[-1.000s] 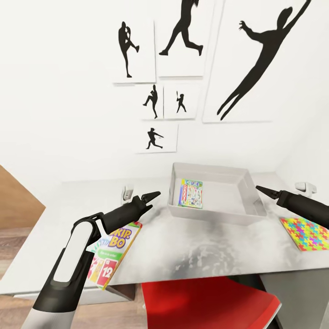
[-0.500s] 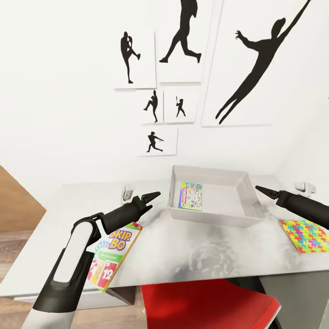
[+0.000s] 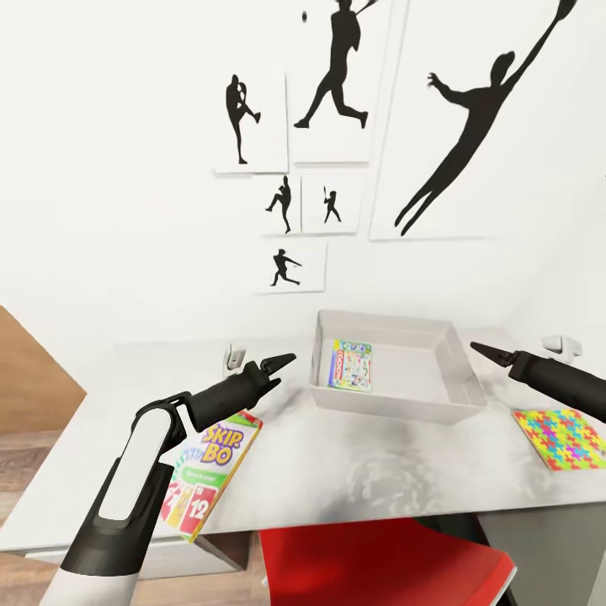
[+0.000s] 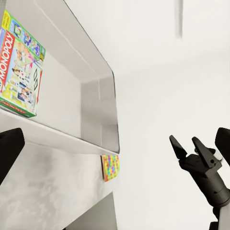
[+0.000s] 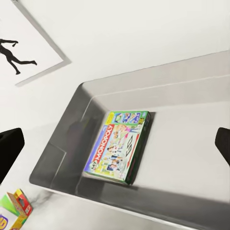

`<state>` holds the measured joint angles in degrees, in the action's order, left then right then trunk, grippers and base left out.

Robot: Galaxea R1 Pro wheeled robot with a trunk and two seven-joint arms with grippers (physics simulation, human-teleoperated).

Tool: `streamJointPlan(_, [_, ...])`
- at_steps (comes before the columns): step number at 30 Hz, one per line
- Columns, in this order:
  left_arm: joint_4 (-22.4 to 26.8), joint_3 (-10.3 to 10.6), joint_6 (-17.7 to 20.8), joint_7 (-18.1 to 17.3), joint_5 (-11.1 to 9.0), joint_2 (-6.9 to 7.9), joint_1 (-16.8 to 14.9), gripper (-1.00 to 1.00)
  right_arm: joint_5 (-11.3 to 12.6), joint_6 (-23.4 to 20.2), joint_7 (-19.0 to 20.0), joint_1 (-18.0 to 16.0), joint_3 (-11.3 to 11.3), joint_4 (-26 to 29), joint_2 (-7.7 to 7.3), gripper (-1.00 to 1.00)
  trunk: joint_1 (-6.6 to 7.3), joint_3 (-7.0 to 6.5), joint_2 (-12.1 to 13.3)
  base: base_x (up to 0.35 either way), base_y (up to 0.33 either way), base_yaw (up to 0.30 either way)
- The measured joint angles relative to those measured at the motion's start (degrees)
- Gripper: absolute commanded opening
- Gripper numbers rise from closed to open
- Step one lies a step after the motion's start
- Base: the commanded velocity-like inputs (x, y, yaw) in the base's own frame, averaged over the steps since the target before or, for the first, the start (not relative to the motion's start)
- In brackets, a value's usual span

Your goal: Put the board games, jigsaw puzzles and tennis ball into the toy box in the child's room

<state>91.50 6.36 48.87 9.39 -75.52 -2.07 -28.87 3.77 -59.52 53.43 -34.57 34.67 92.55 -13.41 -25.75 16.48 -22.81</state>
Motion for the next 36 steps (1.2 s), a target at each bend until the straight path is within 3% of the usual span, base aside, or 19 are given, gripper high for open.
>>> streamJointPlan(20, [-0.1,0.0,0.0,0.2,0.1,-0.01,-0.1,1.00,0.0,0.0,0.0,0.0,0.1,0.0,-0.10,1.00,-0.01,-1.87,0.0,-0.004,0.000,0.000])
streamJointPlan(36, [-0.1,0.0,-0.1,0.2,0.1,-0.05,-0.1,1.00,0.0,0.0,0.0,0.0,0.0,0.0,0.04,1.00,-0.01,-3.37,0.0,-0.125,0.000,0.000])
